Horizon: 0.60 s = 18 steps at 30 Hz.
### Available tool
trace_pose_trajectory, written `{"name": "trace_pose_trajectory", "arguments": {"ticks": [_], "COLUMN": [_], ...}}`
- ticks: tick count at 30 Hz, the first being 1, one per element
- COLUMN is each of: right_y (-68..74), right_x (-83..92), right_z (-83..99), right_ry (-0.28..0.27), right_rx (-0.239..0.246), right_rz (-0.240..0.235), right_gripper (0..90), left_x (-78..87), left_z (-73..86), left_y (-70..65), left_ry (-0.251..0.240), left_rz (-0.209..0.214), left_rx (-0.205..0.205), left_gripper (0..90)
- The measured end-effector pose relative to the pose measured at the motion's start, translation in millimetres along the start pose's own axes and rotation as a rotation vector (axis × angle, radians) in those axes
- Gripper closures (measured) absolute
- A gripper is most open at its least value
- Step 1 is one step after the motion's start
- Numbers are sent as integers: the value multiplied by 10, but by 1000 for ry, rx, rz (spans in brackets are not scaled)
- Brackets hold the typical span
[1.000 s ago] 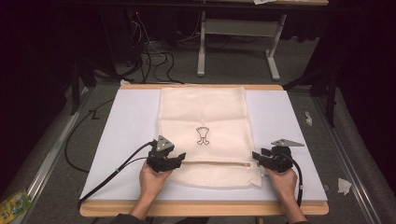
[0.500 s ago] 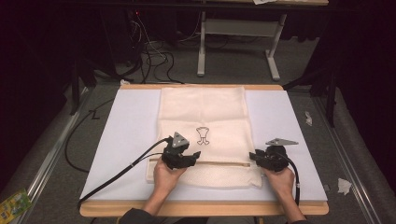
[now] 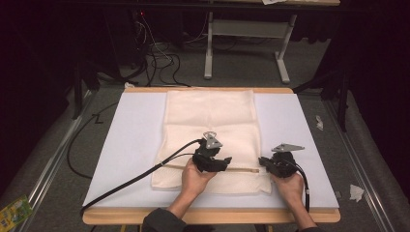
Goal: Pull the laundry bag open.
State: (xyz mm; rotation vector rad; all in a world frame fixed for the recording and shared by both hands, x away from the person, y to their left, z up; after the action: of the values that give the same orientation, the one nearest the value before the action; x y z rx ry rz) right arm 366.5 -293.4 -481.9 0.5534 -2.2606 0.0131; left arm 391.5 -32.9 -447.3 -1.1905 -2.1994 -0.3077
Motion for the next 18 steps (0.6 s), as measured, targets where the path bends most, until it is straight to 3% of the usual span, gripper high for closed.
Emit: {"name": "trace_pose_trajectory", "arguments": {"ticks": [7, 18], "right_y": [12, 8], "right_x": [37, 90], "right_z": [-9, -28], "right_ry": [-5, -23], "right_rx": [-2, -23], "right_rz": [-16, -55], "right_gripper": [885, 887], "left_x": [-148, -304], "left_z": [-51, -66], "left_y": [-167, -337], "left_ry": [33, 58], "left_rz": [34, 87], "left_rx": [-35, -42], "left_gripper": [437, 466]}}
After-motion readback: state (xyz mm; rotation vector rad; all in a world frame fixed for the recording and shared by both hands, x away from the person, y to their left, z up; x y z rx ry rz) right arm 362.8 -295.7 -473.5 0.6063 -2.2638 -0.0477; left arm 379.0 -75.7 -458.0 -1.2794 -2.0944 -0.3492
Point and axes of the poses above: each handheld gripper's, and its own axes: x roughly backward along the jaws, z roughly out of its underside, y roughly to its left, the point moved 1 cm from there along -x, roughly forward along the jaws, and after that the axes turned 5 degrees about -x, right-handed, at the moved point
